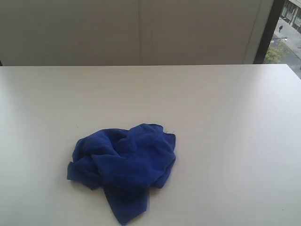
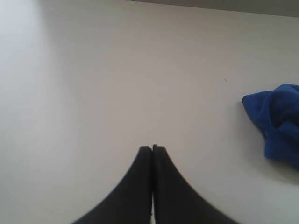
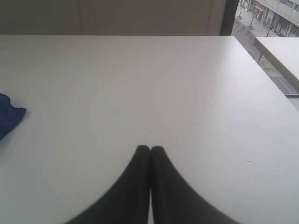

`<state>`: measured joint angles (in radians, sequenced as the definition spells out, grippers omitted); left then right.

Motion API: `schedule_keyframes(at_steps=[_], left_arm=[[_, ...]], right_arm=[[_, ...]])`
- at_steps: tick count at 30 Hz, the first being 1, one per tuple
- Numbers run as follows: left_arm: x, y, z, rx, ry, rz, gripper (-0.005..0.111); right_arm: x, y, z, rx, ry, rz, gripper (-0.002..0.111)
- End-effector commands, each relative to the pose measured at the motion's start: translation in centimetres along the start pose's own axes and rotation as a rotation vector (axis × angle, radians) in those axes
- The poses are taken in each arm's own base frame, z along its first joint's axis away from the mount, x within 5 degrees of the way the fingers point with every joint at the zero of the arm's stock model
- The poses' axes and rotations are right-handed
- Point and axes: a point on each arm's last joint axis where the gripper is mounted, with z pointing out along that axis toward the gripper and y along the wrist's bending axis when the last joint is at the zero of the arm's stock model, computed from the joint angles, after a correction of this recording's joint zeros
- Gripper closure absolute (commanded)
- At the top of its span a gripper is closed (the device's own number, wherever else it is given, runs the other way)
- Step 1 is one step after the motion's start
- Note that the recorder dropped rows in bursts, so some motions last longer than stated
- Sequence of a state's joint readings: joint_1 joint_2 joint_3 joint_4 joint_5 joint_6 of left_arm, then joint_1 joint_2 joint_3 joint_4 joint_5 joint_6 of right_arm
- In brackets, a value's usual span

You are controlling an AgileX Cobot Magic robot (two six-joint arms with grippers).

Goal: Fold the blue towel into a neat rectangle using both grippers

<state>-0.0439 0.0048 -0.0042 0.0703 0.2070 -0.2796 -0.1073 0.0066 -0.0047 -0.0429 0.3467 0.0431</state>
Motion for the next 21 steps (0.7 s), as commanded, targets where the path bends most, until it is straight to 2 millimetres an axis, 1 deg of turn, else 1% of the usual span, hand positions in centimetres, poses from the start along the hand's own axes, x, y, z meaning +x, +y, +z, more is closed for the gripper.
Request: schedule_keyframes(at_steps=[1, 9, 11, 21], left_arm=[[0.08, -0.02, 0.02, 0.005, -0.004, -0.001, 0.107], [0.08, -0.02, 0.02, 0.005, -0.004, -0.001, 0.107], [0.08, -0.02, 0.02, 0.005, -0.004, -0.001, 0.107], [-0.10, -0.04, 0.02, 0.008, -0.025, -0.001, 0.107]], right_arm=[[0.08, -0.02, 0.00, 0.003, -0.007, -0.004, 0.108], [0.08, -0.02, 0.00, 0.003, -0.007, -0.004, 0.108], [0.08, -0.02, 0.00, 0.003, -0.007, 0.031, 0.108], [0.08, -0.02, 0.00, 0.003, -0.007, 0.019, 0.108]])
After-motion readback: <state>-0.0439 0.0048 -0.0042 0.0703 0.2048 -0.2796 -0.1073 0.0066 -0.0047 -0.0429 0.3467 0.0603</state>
